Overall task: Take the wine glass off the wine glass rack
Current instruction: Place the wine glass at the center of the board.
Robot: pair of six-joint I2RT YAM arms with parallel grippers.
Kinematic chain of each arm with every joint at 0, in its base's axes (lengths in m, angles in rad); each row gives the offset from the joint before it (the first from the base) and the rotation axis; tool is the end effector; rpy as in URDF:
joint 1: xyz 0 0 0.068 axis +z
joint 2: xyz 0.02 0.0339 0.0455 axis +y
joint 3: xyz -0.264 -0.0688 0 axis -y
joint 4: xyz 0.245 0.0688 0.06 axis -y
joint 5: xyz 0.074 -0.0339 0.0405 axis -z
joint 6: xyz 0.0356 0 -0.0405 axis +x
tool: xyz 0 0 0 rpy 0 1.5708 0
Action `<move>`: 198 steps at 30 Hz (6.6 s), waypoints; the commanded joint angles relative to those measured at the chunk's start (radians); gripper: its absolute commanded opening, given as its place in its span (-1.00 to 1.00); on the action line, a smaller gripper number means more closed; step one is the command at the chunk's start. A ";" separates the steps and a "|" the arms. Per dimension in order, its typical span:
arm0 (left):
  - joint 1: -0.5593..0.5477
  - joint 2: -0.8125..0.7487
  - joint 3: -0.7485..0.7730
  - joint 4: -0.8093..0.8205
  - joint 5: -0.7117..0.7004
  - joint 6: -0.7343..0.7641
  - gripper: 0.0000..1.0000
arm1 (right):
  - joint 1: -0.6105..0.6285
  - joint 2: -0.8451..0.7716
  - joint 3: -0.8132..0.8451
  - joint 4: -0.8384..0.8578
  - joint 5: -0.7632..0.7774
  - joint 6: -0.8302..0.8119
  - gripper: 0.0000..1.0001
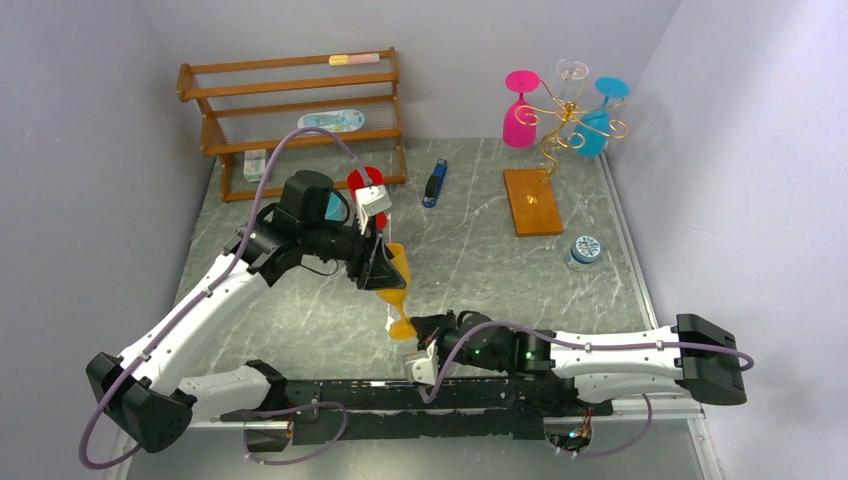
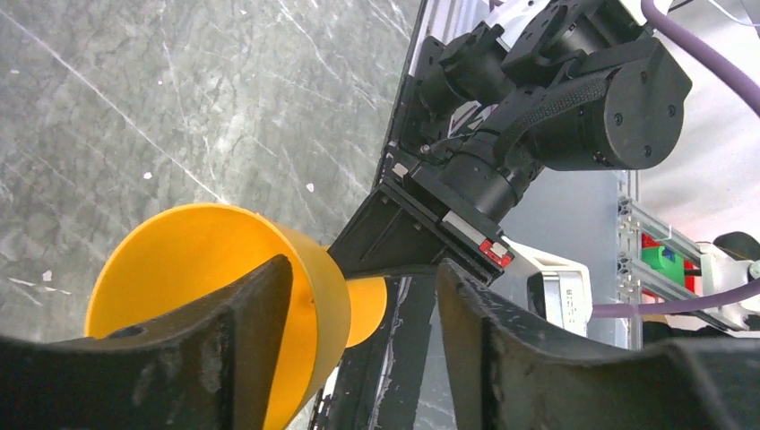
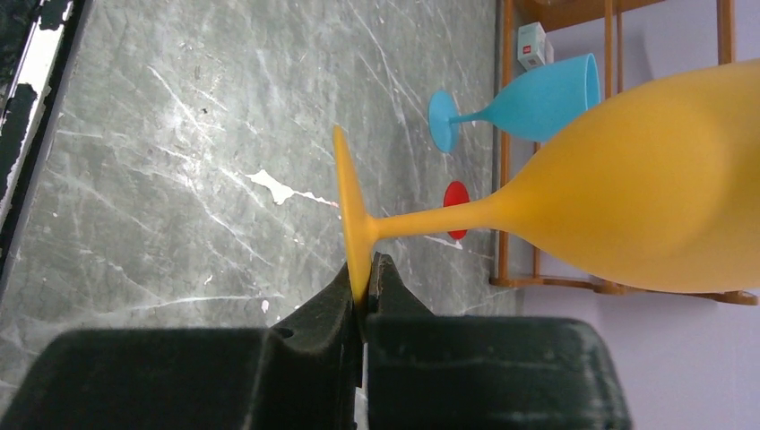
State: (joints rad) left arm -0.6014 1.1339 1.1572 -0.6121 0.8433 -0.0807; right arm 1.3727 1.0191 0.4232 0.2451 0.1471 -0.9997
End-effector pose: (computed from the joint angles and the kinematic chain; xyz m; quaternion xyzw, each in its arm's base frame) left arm 0.1771 -0.1538 0.3641 0.3936 0.7278 -0.4840 0.2847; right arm 0.0485 0.2153 0.2130 -0.7419 0.3457 0.0467 0.5726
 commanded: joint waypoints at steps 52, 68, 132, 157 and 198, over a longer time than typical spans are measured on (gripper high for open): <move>-0.110 0.082 0.157 -0.158 -0.132 0.116 -0.90 | 0.008 -0.001 -0.048 0.054 0.042 0.005 -0.72; -0.111 0.052 0.160 -0.157 -0.235 0.106 -0.90 | 0.008 -0.045 -0.051 0.081 0.074 0.017 0.02; 0.018 0.129 -0.227 0.217 -1.113 -0.149 -0.90 | -0.782 -0.081 0.469 -0.485 -0.091 1.525 0.88; 0.043 0.167 -0.182 0.187 -1.149 -0.149 -0.90 | -0.787 -0.052 0.469 -0.489 -0.093 1.547 0.88; 0.054 -0.017 -0.022 0.076 -1.007 -0.151 0.70 | -0.787 -0.052 0.756 -0.615 0.081 1.334 0.91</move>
State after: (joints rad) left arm -0.5522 1.1679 1.1057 -0.5205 -0.2131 -0.2417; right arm 0.5953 0.9775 1.1267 -0.3515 0.1528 0.3943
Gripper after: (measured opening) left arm 0.835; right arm 0.950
